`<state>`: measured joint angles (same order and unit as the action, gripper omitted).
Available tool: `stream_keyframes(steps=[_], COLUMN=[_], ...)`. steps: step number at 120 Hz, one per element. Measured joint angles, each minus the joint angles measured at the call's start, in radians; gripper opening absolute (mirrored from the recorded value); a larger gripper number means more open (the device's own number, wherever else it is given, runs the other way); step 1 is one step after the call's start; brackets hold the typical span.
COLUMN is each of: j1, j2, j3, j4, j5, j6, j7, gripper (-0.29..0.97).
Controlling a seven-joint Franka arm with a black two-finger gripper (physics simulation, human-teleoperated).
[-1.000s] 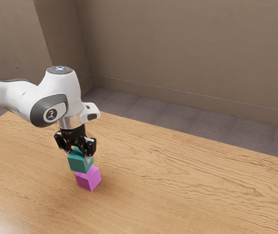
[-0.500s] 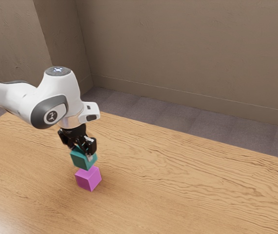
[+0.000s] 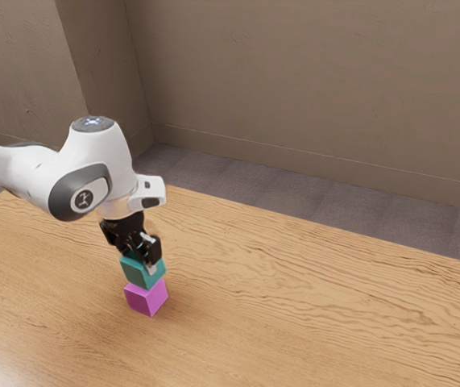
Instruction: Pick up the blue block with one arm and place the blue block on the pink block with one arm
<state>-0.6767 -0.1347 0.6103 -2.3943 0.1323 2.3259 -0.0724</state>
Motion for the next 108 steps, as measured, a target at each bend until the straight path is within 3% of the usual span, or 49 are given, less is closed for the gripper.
stream_keyframes(steps=[108], j1=[0.043], j2=[-0.026], j3=[0.009], j4=[-0.041], j5=[-0.001], j6=[-0.007], j7=[-0.067], gripper=[0.32])
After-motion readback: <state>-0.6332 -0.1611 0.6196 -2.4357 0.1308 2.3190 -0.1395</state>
